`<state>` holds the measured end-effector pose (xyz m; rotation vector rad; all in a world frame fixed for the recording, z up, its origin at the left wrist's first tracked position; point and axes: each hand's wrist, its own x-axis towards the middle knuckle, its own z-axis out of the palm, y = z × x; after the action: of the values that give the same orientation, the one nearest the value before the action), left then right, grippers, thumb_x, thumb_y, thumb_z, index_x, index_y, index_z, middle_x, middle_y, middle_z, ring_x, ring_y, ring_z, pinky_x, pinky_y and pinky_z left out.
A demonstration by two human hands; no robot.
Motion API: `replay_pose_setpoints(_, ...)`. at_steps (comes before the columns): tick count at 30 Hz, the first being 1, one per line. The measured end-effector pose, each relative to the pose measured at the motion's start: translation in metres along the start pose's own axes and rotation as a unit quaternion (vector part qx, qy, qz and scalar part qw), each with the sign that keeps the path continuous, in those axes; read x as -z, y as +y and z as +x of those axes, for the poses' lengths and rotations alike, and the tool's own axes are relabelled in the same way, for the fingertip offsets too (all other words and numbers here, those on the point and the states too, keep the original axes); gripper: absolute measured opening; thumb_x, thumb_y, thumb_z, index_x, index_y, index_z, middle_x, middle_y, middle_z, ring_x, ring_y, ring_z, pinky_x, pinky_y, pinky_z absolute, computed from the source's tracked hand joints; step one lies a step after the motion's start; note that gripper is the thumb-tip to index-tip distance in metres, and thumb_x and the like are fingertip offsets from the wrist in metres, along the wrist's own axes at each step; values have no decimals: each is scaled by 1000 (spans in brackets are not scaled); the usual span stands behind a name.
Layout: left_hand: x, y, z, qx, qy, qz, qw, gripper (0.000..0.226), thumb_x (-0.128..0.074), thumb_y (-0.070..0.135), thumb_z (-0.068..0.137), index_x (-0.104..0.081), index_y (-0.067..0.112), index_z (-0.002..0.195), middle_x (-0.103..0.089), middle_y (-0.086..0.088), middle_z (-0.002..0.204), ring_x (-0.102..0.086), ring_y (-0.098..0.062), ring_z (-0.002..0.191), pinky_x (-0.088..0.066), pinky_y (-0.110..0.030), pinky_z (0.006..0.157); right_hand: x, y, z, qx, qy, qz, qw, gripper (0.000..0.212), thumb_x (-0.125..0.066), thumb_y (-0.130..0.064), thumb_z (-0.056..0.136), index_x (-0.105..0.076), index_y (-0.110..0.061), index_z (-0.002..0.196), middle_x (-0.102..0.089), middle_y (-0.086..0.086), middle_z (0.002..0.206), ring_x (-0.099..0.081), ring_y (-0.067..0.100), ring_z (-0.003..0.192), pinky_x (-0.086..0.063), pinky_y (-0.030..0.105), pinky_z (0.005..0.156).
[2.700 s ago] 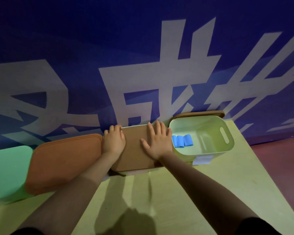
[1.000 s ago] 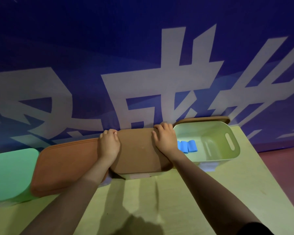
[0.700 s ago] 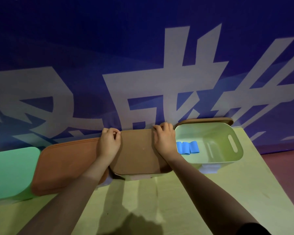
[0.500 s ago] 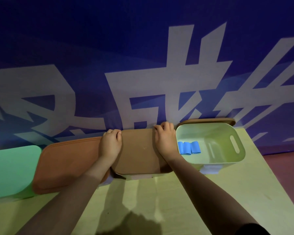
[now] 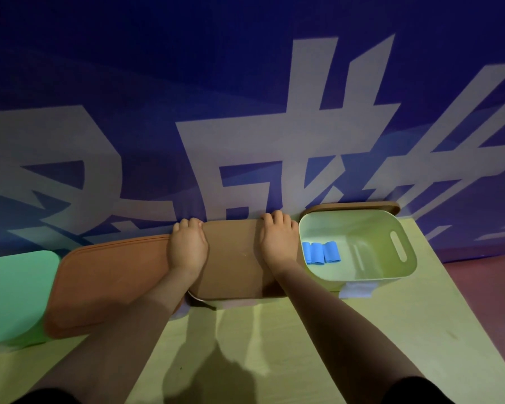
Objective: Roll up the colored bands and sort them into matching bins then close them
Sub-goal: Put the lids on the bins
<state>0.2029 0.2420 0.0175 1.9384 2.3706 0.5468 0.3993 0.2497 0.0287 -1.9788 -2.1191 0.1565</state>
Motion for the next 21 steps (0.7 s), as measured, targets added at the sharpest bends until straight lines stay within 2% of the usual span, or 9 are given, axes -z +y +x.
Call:
replay_pose_setpoints(4,4,-2,-1,0,-8,-12,1000,24,-43,13,97,-65,2,94,-62,-19,89,-55,-36,86,-45,-45,72,0,-3,-2,5,20,8,1000,32,-37,-28,96,-54,-15,121,-52,8,123,-47,26,113,-38,39,97)
replay_pose_setpoints(8,14,-2,-3,-39,-33,-4,999,26,-39,14,98,-64,5,99,-62,-14,94,-54,-30,90,-44,-41,72,5,-1,-4,11,78,114,990,29,-43,-26,93,-59,-11,112,-56,7,110,-52,24,101,-45,38,89)
replay_pose_setpoints(11,17,-2,-4,-55,-65,11,996,23,-41,12,97,-62,9,105,-60,-10,103,-52,-27,99,-46,-38,76,15,10,-15,-23,101,150,983,30,-47,-23,92,-57,-8,116,-56,10,114,-51,24,104,-46,38,92)
replay_pose_setpoints(13,20,-2,-4,-62,-86,22,994,22,-43,10,95,-59,10,111,-59,-9,108,-51,-26,103,-47,-37,79,21,20,-30,-58,79,149,984,33,-49,-21,91,-52,-6,121,-54,14,116,-51,29,106,-45,39,90)
replay_pose_setpoints(17,25,-1,-6,-59,-95,11,994,24,-41,13,97,-59,9,113,-58,-10,111,-50,-26,105,-47,-38,82,26,34,-62,-94,-21,113,989,42,-46,-29,95,-41,-10,133,-52,14,115,-52,32,101,-45,39,80)
replay_pose_setpoints(19,30,1,-11,-53,-72,10,996,27,-42,17,96,-61,7,112,-58,-12,111,-49,-28,104,-45,-40,83,23,36,-71,-101,-22,82,991,47,-45,-33,96,-37,-12,138,-53,15,112,-49,32,103,-44,41,80)
replay_pose_setpoints(21,37,2,-22,-44,-37,5,998,28,-47,18,94,-63,6,113,-58,-14,111,-49,-31,104,-43,-42,85,20,32,-78,-118,8,89,989,48,-50,-31,94,-42,-11,137,-52,15,107,-47,33,101,-44,42,79)
